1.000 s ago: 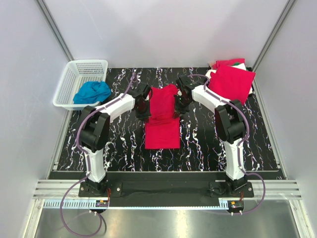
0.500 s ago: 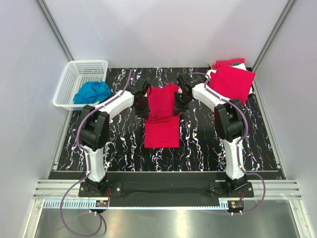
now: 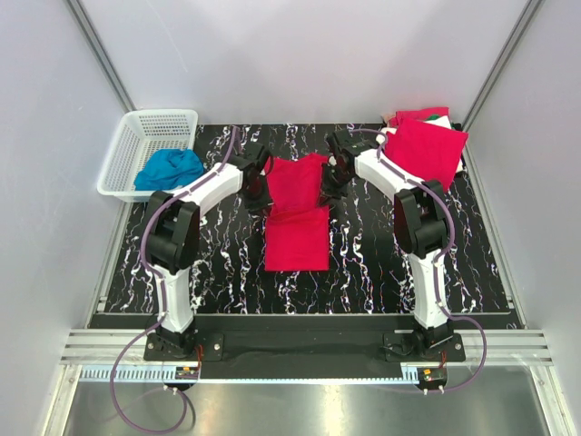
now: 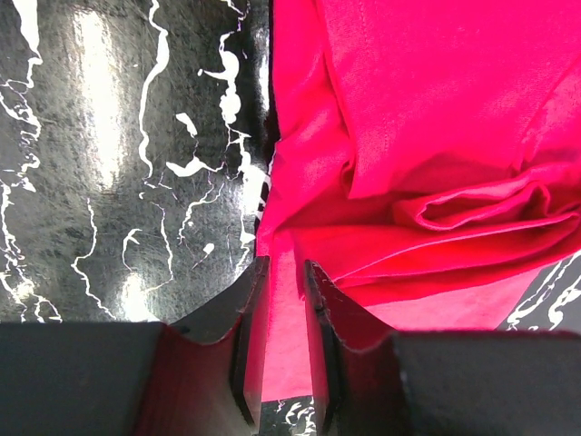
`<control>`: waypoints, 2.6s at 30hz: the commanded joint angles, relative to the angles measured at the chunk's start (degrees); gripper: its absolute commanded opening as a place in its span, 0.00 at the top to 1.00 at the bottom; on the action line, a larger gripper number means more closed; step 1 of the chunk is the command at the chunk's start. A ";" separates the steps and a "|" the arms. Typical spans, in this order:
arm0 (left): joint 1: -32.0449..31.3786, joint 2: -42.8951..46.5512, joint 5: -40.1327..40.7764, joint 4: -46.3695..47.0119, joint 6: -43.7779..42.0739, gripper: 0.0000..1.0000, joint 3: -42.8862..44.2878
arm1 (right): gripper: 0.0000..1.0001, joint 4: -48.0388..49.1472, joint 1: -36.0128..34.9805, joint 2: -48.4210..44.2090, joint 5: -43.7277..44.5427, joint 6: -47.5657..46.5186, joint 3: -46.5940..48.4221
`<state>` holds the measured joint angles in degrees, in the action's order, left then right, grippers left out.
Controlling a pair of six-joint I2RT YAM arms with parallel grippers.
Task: Fold and stack the t-shirts
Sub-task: Fold the tshirt
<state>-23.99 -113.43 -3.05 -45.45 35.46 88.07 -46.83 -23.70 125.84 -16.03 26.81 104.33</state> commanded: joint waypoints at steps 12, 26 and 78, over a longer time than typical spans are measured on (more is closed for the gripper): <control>0.61 10.06 3.94 -4.64 -1.62 0.73 7.72 | 0.82 -0.19 1.64 0.72 -0.40 -0.62 4.74; -7.73 13.41 -2.49 1.15 -6.20 0.90 -6.42 | 0.82 -0.37 1.64 -10.70 -1.10 -1.15 -4.04; -1.95 -5.68 1.12 5.11 -9.71 0.88 10.10 | 0.82 -0.37 1.73 -13.60 -1.99 -2.46 -5.47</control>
<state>-26.70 -123.72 -3.11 -41.06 26.33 96.31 -47.48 -22.33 114.39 -17.67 25.89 93.58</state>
